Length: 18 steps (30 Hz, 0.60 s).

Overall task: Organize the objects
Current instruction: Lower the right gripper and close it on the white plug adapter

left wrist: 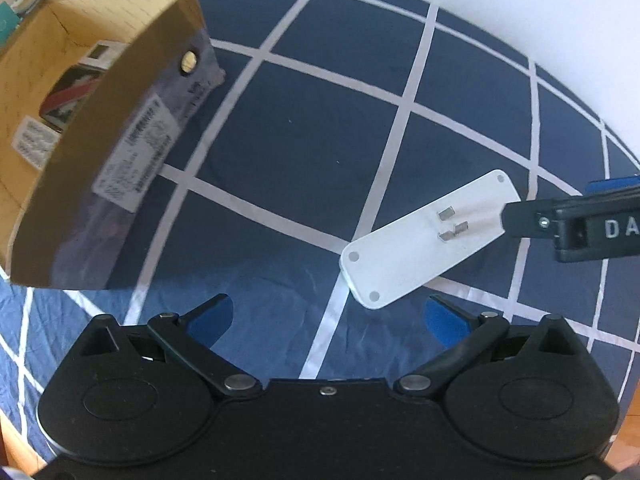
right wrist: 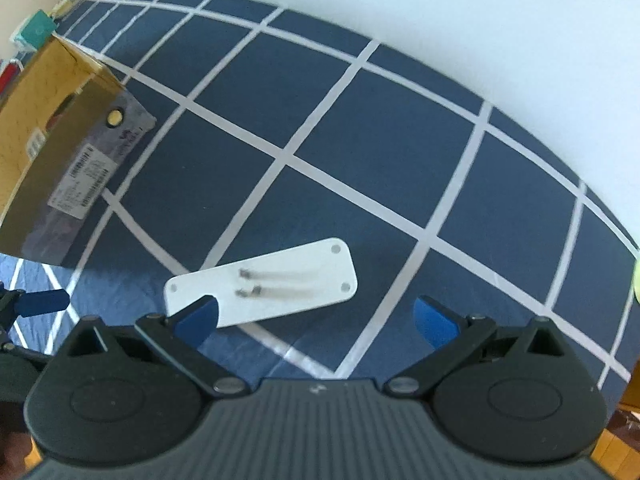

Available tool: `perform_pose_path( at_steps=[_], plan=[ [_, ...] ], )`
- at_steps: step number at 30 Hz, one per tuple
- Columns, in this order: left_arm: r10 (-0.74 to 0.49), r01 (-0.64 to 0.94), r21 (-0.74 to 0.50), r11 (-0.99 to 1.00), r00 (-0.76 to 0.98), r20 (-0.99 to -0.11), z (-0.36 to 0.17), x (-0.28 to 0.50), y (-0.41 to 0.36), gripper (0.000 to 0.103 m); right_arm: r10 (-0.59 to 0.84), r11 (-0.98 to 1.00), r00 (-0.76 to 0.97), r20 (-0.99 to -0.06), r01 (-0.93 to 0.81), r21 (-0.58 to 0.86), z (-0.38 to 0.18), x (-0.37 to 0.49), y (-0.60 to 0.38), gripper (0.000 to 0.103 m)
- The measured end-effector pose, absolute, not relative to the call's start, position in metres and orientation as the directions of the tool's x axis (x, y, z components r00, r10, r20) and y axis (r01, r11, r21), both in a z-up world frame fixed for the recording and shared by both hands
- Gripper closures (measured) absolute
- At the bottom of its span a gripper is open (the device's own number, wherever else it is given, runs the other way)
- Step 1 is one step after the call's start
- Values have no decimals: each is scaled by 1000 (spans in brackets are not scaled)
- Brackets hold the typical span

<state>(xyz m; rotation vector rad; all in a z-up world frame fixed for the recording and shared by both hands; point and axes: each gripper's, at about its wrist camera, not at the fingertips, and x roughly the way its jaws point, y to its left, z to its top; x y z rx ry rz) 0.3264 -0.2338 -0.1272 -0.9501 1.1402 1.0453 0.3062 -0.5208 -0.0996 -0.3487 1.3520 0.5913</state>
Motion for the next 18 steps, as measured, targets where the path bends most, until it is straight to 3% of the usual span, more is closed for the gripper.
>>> perform_pose_path(
  at_steps=[9, 18],
  plan=[
    [103, -967, -51, 251, 79, -992, -150, 334, -218, 0, 191, 773, 16, -981, -619, 140, -145, 327, -510, 0],
    [88, -966, -53, 253, 77, -993, -157, 336, -213, 0, 210, 748, -22, -977, -641, 175, -156, 334, -502, 0]
  ],
)
